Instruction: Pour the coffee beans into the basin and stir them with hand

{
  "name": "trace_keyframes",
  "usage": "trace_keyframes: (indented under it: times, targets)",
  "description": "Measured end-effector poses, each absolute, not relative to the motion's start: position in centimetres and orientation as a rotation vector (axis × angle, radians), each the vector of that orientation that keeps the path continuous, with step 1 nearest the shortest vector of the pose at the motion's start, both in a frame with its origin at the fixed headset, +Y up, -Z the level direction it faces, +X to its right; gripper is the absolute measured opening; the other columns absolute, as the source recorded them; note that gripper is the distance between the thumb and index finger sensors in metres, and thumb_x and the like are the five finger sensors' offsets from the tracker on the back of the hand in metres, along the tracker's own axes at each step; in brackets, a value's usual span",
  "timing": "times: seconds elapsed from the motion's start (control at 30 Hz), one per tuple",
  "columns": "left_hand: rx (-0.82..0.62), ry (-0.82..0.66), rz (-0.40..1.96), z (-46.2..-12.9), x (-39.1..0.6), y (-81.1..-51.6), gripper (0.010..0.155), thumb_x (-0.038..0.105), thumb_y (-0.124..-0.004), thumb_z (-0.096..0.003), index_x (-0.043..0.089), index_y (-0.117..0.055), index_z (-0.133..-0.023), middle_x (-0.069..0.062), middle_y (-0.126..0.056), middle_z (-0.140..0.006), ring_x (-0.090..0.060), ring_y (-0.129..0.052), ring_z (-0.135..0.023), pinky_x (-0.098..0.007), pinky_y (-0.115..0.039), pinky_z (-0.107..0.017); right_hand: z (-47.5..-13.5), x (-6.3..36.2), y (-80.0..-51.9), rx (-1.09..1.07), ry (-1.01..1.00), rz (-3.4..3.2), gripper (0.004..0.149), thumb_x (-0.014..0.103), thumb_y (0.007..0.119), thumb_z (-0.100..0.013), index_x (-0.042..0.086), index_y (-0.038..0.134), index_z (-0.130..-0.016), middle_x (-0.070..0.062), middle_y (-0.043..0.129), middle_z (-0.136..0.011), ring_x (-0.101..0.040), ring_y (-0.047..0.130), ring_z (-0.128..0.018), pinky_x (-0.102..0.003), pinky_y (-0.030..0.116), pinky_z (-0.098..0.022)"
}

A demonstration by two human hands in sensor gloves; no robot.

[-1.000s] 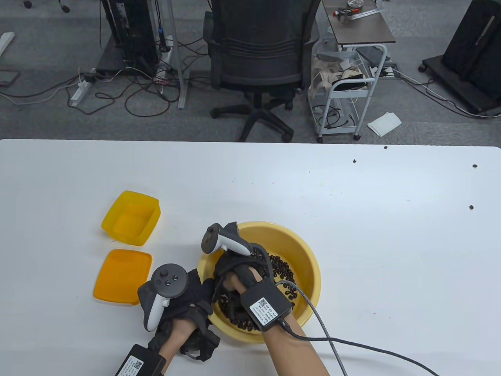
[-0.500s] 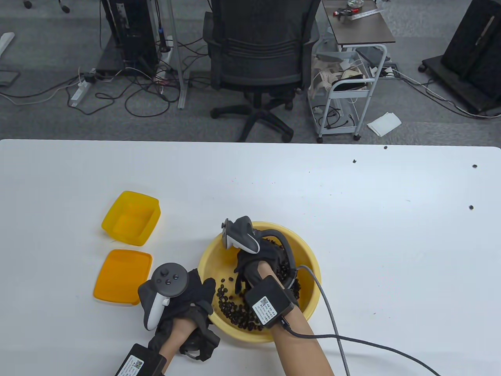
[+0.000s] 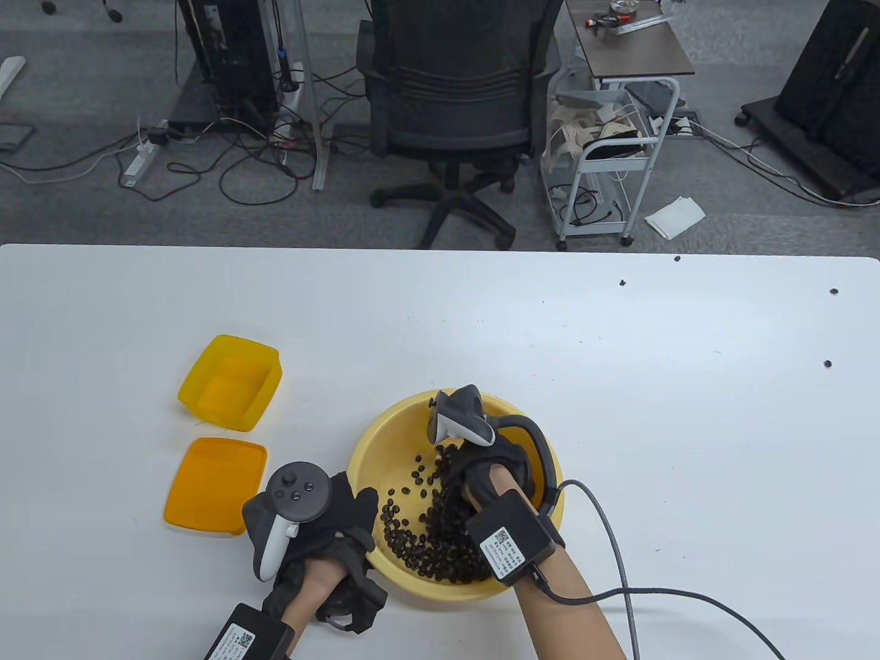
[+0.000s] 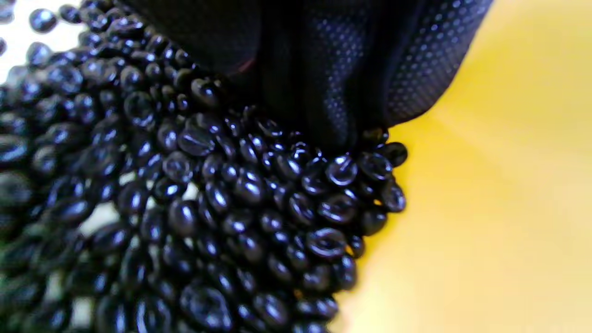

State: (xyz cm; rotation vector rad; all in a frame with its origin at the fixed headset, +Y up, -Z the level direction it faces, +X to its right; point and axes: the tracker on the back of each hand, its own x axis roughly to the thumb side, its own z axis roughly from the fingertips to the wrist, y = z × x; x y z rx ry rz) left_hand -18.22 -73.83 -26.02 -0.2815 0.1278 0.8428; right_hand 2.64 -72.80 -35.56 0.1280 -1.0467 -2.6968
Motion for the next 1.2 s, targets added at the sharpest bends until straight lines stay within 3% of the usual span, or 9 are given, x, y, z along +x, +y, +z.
trace_keyframes:
  times: [0.23,0.47,0.6,0.8,0.97,1.2]
  targets:
    - [-0.276,0.133,0.841,-26.0,-18.2,-73.8,0.064,0.043,-0.069,-0.0487,-0.003,-0.052,-0.091,-0.021,-0.098,-0.049,-0.012,-0.114,-0.008,-0.018,-0.099,0.008,-32.2,2.2,-73.4,-0.036,-1.351,-2.640,0.045,0.029,0.074,-0.041,0.013,0.076,-0.083,-0.012,0.084,-0.082,-0.031,0.095,-0.069,-0.041,0.083,-0.052]
    - [-0.277,0.134,0.839,-26.0,-18.2,-73.9,0.065,0.043,-0.069,-0.0488,-0.003,-0.051,-0.091,-0.021,-0.098,-0.049,-0.012,-0.114,-0.008,-0.018,-0.099,0.007,-29.4,-0.6,-73.3,-0.282,-1.522,-2.629,0.046,0.030,0.074,-0.042,0.014,0.075,-0.084,-0.011,0.083,-0.082,-0.032,0.093,-0.072,-0.042,0.082,-0.054]
    - [-0.276,0.134,0.838,-26.0,-18.2,-73.8,0.065,0.043,-0.068,-0.0489,-0.003,-0.051,-0.091,-0.021,-0.098,-0.049,-0.012,-0.114,-0.008,-0.018,-0.099,0.007,-29.1,-2.4,-73.4,-0.382,-1.600,-2.668,0.046,0.030,0.074,-0.042,0.015,0.074,-0.085,-0.010,0.082,-0.083,-0.031,0.091,-0.074,-0.043,0.081,-0.055]
    - [-0.281,0.123,0.840,-26.0,-18.1,-73.8,0.065,0.043,-0.068,-0.0490,-0.004,-0.051,-0.091,-0.021,-0.097,-0.049,-0.012,-0.114,-0.008,-0.018,-0.099,0.007,-30.9,-3.9,-73.6,-0.356,-1.743,-2.801,0.047,0.029,0.074,-0.042,0.012,0.073,-0.086,-0.012,0.081,-0.084,-0.033,0.091,-0.073,-0.043,0.081,-0.055]
    - [-0.277,0.113,0.833,-26.1,-18.1,-73.8,0.066,0.042,-0.069,-0.0488,-0.006,-0.051,-0.091,-0.021,-0.098,-0.049,-0.012,-0.114,-0.008,-0.019,-0.099,0.008,-32.8,-4.6,-73.4,-0.331,-1.695,-2.938,0.047,0.028,0.075,-0.042,0.011,0.071,-0.087,-0.013,0.079,-0.085,-0.033,0.090,-0.074,-0.043,0.079,-0.055]
    - [-0.283,0.107,0.835,-26.1,-18.2,-73.8,0.066,0.042,-0.069,-0.0489,-0.006,-0.051,-0.091,-0.022,-0.098,-0.049,-0.012,-0.114,-0.009,-0.019,-0.099,0.007,-35.1,-5.3,-72.4,-0.340,-1.393,-3.030,0.047,0.028,0.074,-0.042,0.014,0.071,-0.087,-0.012,0.077,-0.087,-0.033,0.087,-0.077,-0.043,0.077,-0.058]
